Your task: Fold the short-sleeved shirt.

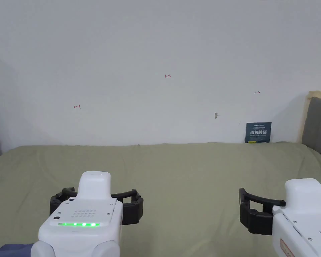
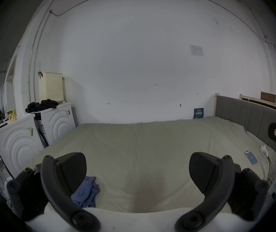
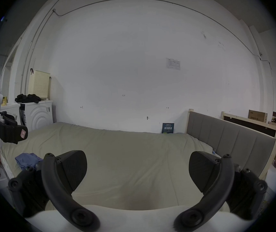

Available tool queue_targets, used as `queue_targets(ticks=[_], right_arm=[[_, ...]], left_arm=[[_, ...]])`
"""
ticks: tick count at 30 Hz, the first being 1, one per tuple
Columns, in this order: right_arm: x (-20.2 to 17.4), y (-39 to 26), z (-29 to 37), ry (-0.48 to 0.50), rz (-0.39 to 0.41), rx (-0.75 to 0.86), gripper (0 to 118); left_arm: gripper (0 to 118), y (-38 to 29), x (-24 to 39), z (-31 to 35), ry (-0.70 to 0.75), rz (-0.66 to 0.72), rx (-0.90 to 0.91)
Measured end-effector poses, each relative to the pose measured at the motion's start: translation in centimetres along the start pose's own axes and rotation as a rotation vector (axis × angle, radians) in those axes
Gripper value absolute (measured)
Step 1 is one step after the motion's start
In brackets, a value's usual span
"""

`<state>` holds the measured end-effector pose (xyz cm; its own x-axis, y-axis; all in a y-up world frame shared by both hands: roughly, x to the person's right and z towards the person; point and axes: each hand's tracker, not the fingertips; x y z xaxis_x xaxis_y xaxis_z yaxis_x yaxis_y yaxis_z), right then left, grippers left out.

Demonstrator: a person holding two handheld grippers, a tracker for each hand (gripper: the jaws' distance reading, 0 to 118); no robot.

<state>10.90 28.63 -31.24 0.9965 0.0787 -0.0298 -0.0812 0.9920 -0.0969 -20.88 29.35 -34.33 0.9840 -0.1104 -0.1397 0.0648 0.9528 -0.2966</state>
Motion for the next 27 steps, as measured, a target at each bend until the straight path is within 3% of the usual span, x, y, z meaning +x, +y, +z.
queue_targets(ticks=[8,20,23,27], right_arm=[[0.6,0.3,0.1,-0.005,-0.014,0.01,118],[0.5,0.3,0.1,0.013,-0.01,0.005,118],[0.5,0.3,0.0,0.019,-0.009,0.0,118],[0.5,0.4,0.1,0.023,-0.01,0.007,118]], left_arm=[[118,1.2,0.4,3.3,-0.005,-0.011,0.054],[118,0.8,-1.2,1.3,-0.053,0.027,0.043],[118,1.2,-1.0,1.2,-0.019,0.015,-0.057],[118,1.5,-1.7,1.3,-0.066,0.138,0.008]])
